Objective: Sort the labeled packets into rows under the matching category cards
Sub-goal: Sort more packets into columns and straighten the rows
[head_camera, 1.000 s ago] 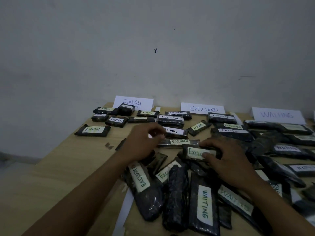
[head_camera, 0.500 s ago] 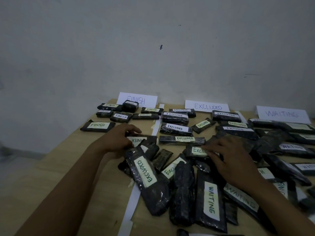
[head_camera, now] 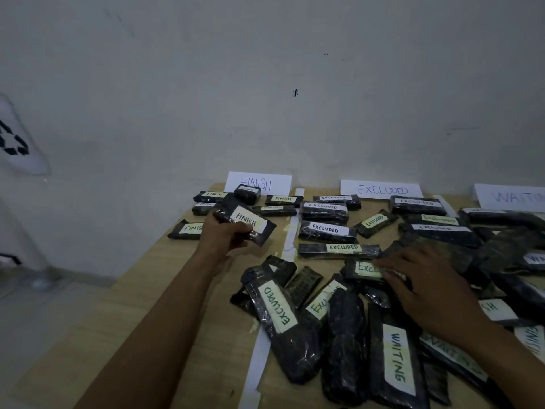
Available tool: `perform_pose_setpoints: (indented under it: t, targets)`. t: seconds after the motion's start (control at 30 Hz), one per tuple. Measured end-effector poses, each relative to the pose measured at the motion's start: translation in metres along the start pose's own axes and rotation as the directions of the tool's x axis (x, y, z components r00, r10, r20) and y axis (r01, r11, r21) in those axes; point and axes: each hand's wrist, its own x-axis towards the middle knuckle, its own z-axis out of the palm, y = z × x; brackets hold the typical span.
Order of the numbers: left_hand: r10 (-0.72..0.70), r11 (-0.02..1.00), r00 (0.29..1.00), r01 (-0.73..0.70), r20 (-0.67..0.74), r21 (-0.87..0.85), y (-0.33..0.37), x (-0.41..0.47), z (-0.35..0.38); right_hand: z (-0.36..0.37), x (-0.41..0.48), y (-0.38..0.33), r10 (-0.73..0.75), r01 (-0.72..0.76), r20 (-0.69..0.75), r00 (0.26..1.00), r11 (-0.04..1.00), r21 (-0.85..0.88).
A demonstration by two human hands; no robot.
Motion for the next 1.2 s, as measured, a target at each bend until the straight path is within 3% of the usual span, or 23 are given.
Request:
perform_pose_setpoints:
  t: [0.23, 0.33, 0.43, 0.67, 0.77, 0.93, 1.07, 1.2]
  targets:
    - [0.034, 0.999, 0.999, -0.033, -0.009, 0.041, -0.017, 0.000, 0.010, 0.002, -0.001, 0.002, 0.003, -0.003, 0.012, 1.000, 1.000, 0.003]
    - [0.099, 0.973, 0.993, -0.083, -0.064, 0.213, -0.024, 0.006, 0.012, 0.003, -0.001, 0.002, 0.006, -0.006, 0.014, 1.000, 1.000, 0.005]
    - [0.207, 0.863, 0.975, -0.143, -0.080, 0.484, -0.028, 0.006, 0.016, 0.004, -0.001, 0.002, 0.010, -0.010, 0.027, 1.000, 1.000, 0.007]
    - [0.297, 0.500, 0.953, -0.094, -0.068, 0.861, -0.038, 0.017, 0.013, 0.004, -0.002, 0.002, 0.021, -0.021, 0.037, 0.999, 1.000, 0.004]
    - [0.340, 0.449, 0.940, -0.139, -0.024, 0.882, -0.040, 0.019, 0.012, 0.004, -0.001, 0.002, 0.019, -0.019, 0.039, 0.999, 1.000, -0.003]
    - [0.337, 0.378, 0.914, -0.352, 0.227, 0.856, -0.039, 0.019, 0.008, 0.003, -0.001, 0.001, 0.015, -0.015, 0.033, 0.999, 1.000, -0.012]
    - [0.370, 0.293, 0.898, -0.355, 0.237, 0.888, -0.040, 0.022, 0.006, 0.003, -0.001, 0.001, 0.001, 0.000, 0.021, 1.000, 1.000, -0.013]
    - [0.411, 0.289, 0.886, -0.352, 0.216, 0.890, -0.042, 0.024, 0.006, 0.003, -0.002, 0.000, 0.005, -0.005, 0.022, 1.000, 1.000, -0.005]
